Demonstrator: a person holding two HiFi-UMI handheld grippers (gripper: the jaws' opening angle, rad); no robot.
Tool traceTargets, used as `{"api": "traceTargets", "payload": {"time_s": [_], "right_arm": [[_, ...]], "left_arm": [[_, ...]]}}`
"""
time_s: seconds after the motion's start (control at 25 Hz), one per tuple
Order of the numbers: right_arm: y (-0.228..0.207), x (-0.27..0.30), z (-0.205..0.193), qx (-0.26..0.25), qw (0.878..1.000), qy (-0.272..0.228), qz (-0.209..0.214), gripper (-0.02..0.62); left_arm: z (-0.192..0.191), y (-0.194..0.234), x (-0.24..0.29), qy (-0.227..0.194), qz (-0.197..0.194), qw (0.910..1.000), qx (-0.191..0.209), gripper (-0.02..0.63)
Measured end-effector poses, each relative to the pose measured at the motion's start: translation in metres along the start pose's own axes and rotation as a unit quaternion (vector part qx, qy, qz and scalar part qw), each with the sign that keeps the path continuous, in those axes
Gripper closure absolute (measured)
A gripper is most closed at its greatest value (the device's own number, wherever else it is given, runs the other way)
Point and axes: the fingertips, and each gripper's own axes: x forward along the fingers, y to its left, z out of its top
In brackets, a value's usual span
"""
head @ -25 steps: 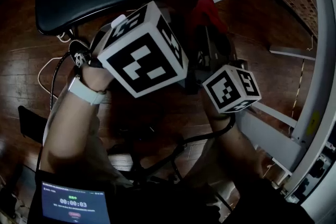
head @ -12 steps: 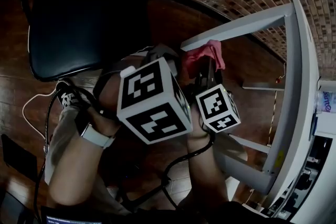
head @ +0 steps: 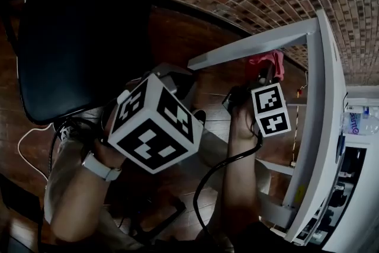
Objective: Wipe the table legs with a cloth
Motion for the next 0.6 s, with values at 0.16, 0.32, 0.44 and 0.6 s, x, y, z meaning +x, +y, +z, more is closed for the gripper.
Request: {"api": "traceTargets", "payload": {"time_s": [0.16,0.32,0.44,0.6], "right_arm": [[0.006,0.029,0.044,-0.05,0.998,-0.045,-0.008,0.545],[0.006,0.045,0.074,-0.095,0.991,-0.079,-0.042,0.545],[-0.004,0.058,0.085,-0.093,0.99,-0.088,-0.057,0.545],[-0.013,0.067,0.089,-0.115,0.986,-0.102,-0.064,0.545]], "left_arm": [[0.027,0.018,-0.001,-0.044,0.017,0.9977,-0.05,0.612],[0.037,0.018,0.005,-0.062,0.01,0.9967,-0.051,0.612],[0.038,0.013,0.016,-0.057,0.001,0.997,-0.051,0.612],[0.05,-0.001,0.025,-0.065,-0.019,0.9967,-0.045,0.612]]}}
